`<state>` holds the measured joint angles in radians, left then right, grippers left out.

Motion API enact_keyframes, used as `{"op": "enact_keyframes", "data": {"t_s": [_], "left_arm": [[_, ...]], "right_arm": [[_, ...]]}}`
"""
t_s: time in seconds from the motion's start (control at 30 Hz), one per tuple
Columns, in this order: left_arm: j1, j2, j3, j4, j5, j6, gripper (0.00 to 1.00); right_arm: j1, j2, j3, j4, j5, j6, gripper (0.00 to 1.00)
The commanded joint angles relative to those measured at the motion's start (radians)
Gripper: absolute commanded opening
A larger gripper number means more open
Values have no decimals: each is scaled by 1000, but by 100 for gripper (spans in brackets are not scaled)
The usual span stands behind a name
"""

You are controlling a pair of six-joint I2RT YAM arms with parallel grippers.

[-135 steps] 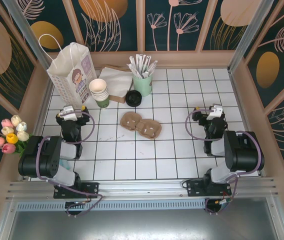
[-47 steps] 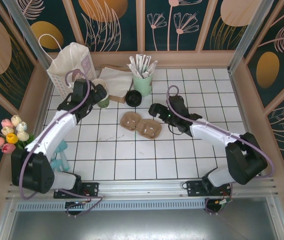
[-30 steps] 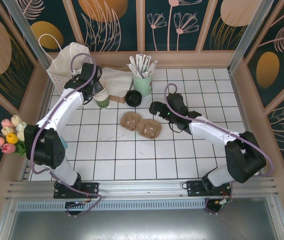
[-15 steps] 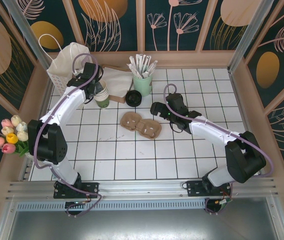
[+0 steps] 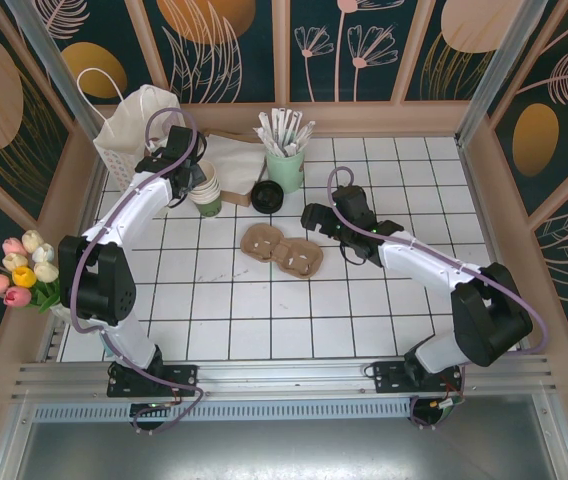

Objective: Pack the takeout coffee

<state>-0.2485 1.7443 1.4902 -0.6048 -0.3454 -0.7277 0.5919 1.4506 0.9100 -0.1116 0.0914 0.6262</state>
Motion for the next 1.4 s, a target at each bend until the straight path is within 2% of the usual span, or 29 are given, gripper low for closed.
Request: {"op": "enact_keyframes", "data": {"t_s": [0.0, 0.33, 0.73, 0.97, 1.1, 1.2, 1.37], "left_arm": [[9, 8, 0, 8, 10, 9, 0], [58, -25, 10, 38, 135, 15, 0], [68, -90, 49, 23, 124, 42, 0], [68, -160, 103, 0, 188, 103, 0], [68, -180, 189, -113, 244, 169, 0], [68, -213, 226, -186, 248, 207, 0], [64, -273, 238, -334, 269, 264, 0]], "right_arm": [[6, -32, 23, -6, 36, -7, 99], [6, -33, 34, 12, 37, -26, 99], [5, -25, 43, 15, 39, -46, 99], [15, -24, 53, 11, -43, -48, 99], [20, 12, 113, -41, -156, 52, 99], [42, 48, 162, -80, -193, 111, 99], [92, 136, 228, -66, -295, 107, 99]]}}
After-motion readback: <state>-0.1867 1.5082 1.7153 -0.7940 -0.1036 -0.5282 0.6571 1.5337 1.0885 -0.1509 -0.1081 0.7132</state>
